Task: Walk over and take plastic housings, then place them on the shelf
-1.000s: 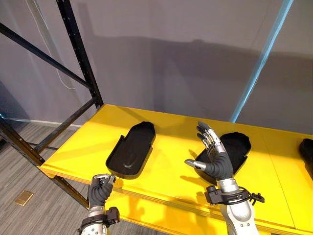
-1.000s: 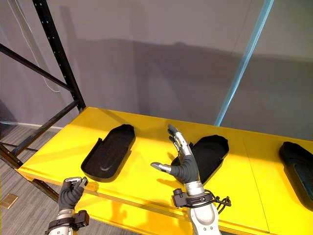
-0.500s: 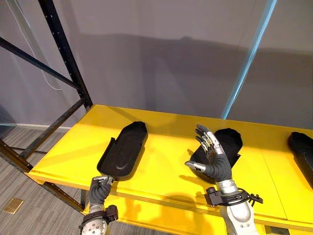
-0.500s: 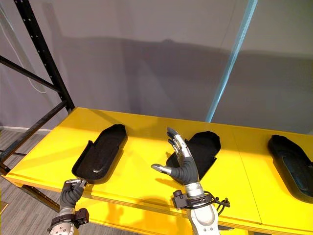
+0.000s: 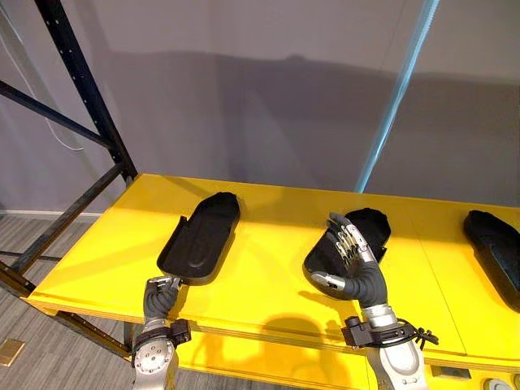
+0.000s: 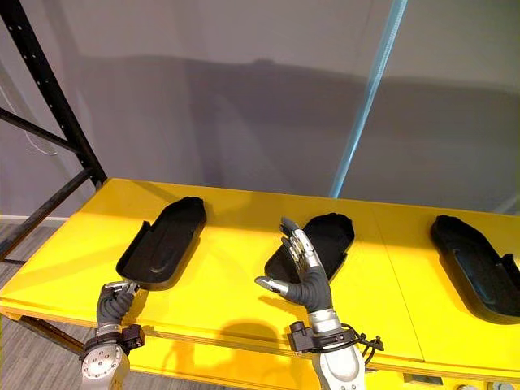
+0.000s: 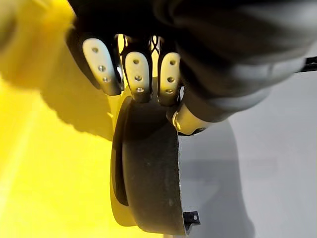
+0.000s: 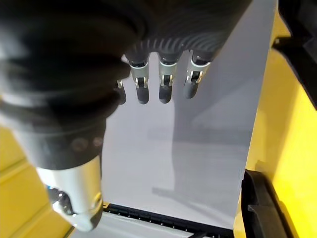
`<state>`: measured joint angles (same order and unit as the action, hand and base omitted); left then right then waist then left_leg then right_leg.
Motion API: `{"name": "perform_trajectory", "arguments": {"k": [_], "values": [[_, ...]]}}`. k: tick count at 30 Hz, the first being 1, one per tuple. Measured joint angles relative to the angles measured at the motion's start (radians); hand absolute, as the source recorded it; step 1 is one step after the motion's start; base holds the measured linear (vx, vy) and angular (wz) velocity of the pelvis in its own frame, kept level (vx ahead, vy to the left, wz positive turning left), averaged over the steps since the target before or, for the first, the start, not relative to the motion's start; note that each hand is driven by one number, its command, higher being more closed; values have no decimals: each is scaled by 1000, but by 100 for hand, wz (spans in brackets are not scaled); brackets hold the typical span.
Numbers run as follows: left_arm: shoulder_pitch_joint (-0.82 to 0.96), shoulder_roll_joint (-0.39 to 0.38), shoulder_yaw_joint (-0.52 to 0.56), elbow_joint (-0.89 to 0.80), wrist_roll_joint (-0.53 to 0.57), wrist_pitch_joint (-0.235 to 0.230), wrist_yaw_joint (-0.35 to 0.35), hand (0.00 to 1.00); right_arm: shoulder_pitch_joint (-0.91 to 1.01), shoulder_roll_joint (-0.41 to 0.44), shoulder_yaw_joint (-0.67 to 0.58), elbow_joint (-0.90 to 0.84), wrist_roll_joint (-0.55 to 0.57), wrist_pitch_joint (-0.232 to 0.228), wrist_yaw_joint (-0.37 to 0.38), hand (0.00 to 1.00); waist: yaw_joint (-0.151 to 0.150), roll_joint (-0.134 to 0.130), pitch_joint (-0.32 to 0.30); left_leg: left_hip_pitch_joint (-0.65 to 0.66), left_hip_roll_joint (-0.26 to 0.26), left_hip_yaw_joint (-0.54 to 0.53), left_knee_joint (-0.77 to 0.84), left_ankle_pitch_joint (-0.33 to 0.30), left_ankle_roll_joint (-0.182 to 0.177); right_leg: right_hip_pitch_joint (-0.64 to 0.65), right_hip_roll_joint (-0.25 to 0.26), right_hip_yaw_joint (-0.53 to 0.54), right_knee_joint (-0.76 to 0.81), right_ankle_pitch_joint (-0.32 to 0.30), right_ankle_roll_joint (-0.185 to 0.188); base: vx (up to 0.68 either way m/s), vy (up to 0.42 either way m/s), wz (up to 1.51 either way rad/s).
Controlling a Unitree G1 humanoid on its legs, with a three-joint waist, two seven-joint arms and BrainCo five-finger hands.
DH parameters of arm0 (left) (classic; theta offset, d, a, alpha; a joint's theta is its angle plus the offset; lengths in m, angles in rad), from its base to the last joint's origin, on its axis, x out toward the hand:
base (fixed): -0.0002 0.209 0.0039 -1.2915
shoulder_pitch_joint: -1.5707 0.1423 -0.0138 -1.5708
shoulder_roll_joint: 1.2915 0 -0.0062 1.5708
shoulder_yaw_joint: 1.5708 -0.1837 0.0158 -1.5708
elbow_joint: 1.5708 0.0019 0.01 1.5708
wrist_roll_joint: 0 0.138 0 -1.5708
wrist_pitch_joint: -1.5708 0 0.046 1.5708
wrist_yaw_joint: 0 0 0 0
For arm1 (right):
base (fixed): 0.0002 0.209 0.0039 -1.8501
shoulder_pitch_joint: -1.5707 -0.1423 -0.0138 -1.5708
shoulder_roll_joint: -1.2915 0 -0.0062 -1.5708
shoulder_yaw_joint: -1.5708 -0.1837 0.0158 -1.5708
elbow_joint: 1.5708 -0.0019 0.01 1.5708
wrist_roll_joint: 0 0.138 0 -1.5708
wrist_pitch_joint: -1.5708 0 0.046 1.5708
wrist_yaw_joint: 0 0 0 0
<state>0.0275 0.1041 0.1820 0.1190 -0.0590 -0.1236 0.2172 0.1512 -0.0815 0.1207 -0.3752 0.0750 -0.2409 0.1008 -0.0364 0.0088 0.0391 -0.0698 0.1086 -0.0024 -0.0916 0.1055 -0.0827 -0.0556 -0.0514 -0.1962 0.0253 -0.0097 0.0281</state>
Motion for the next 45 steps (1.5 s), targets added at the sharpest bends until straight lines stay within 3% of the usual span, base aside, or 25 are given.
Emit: {"name": "perform_trajectory", "arguments": {"k": [5,6,8,13,16,19,20,25,27,30,36,40,41,42,43,45], "values": [[-32,7,0,21,-27,0,21,100,10,0,1,0,0,0,0,0,-1,0,-1,-9,5,8,0,0,-1,-13,5,9,0,3,-3,-17,9,-5],[-32,7,0,21,-39,0,21,0,10,0,1,0,0,0,0,0,-1,0,-1,-8,5,8,0,0,-1,-13,5,10,0,4,-4,-14,8,-4],[-27,6,-2,10,-39,1,19,0,10,0,0,0,0,0,0,0,-1,-1,-2,-6,6,9,0,1,-2,-12,6,10,1,4,-4,0,0,0],[131,-66,-19,-262,-37,-13,6,0,9,0,-6,0,-8,0,-1,0,-5,0,-3,22,3,7,0,0,-3,20,3,8,-2,3,-3,-6,6,2],[187,-84,-23,-342,-34,-32,-8,0,10,1,-52,-1,-48,0,-8,0,-1,1,-8,21,3,-3,0,0,-3,25,3,-4,-1,2,-2,-45,12,11],[260,-102,-10,-390,-2,-61,-5,0,19,2,-169,-1,-127,0,-38,0,5,1,-12,28,0,-8,0,-1,-3,42,1,-9,-6,-2,5,-51,24,14],[315,-160,71,-410,5,-83,30,0,81,19,-367,0,-193,-1,-108,0,3,2,-20,39,-5,-31,0,2,0,70,-3,-33,-14,-2,7,-22,26,30],[328,-170,106,-412,5,-99,79,0,124,34,-461,5,-233,0,-157,0,2,6,-31,57,-5,-45,0,2,1,95,-2,-46,-15,-4,6,2,3,13],[330,-171,104,-413,28,-99,101,0,138,79,-539,35,-247,0,-193,0,-1,6,-31,65,-8,-56,0,2,1,111,-5,-61,-15,-5,8,1,4,15],[335,-172,76,-417,53,-99,108,0,181,106,-551,44,-246,3,-221,0,-1,7,-31,79,-9,-50,0,-8,5,124,-9,-61,-13,-8,12,-3,8,0],[339,-173,-51,-457,94,-100,97,0,244,163,-478,14,-246,3,-222,0,-6,5,-30,117,31,126,11,-23,-6,120,-1,2,2,-17,25,-12,9,-31],[335,-173,-62,-458,104,-100,91,0,252,165,-448,-43,-244,3,-216,0,-7,6,-19,56,69,181,221,-143,-20,86,20,92,23,-18,23,-7,-1,-69],[333,-172,-66,-460,104,-100,91,0,241,159,-443,-45,-241,2,-218,0,-1,8,-10,29,84,152,310,-194,-28,71,36,126,38,-22,16,-18,25,-91],[331,-168,-71,-464,104,-100,91,0,222,144,-424,-45,-241,3,-219,0,12,16,-5,-6,87,33,403,-244,-27,43,59,174,65,-27,8,-5,22,-103],[331,-168,-71,-466,104,-100,91,0,212,137,-413,-45,-241,3,-219,0,20,20,-2,-18,87,-21,432,-258,-31,31,67,194,76,-29,6,-14,37,-139],[319,-169,-71,-500,103,-100,97,0,170,96,-341,-46,-241,3,-219,0,46,37,6,-53,46,-306,557,-328,-84,-51,100,291,185,-56,17,-15,94,-133]]}}
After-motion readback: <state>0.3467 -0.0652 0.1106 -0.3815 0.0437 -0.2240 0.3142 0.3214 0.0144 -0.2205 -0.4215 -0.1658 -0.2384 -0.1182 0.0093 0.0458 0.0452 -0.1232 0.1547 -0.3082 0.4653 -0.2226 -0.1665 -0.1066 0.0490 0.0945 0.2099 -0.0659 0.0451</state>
